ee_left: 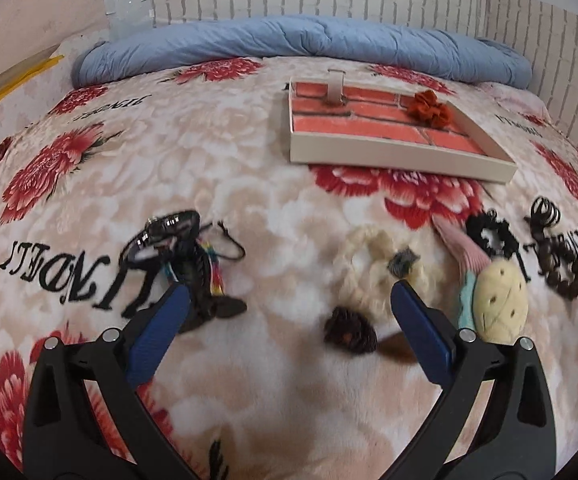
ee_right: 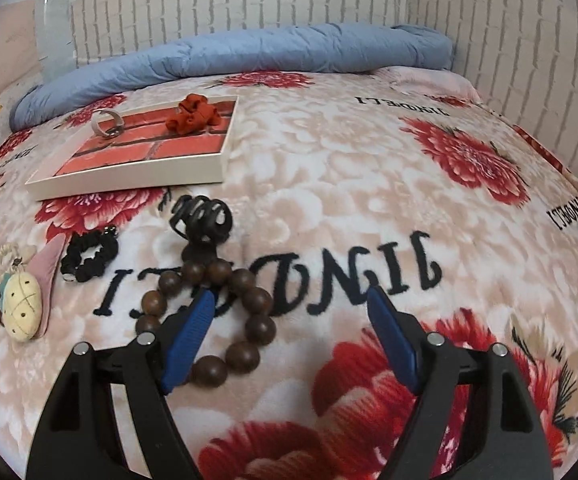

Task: Organize jewelry
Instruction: 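Move both tools back toward the remaining jewelry on the blanket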

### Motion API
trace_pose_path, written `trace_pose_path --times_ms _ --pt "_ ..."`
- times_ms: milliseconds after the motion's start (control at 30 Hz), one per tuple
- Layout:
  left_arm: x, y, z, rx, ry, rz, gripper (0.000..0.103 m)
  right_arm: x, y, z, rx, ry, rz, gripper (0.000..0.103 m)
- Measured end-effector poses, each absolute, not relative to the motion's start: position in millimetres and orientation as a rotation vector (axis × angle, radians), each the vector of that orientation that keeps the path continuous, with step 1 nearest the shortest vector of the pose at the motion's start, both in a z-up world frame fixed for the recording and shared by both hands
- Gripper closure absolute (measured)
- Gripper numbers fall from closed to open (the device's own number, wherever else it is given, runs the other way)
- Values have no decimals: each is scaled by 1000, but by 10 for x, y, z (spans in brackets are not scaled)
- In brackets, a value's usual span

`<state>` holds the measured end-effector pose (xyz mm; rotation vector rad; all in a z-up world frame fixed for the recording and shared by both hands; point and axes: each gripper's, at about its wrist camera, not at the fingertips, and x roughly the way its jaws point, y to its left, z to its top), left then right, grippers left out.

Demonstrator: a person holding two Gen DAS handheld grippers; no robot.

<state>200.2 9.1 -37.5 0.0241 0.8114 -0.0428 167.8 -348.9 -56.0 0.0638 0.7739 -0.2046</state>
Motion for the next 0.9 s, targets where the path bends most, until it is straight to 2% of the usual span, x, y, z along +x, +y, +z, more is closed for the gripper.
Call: trace_pose_path --times_ms 133,233,367,433,533,700,900 --pt "1953 60 -476 40 834 -36 7 1708 -3413 -611 22 794 -207 27" --pt "1939 56 -533 38 851 -47 12 1749 -3365 -665 -6 819 -210 36" --pt "1942 28 -563 44 862 -62 13 1764 -3349 -712 -14 835 -209 38" --pt "1967 6 -601 50 880 -69 13 1771 -3359 -725 -7 840 -206 38" --pt "2013 1 -654 38 906 -88 20 1798 -3388 -763 12 857 -200 39" --pt "2057 27 -693 16 919 -94 21 1835 -3428 -820 44 880 -190 39" --pt "2057 -7 -696 33 914 -99 27 1855 -3447 -843 62 889 -183 39"
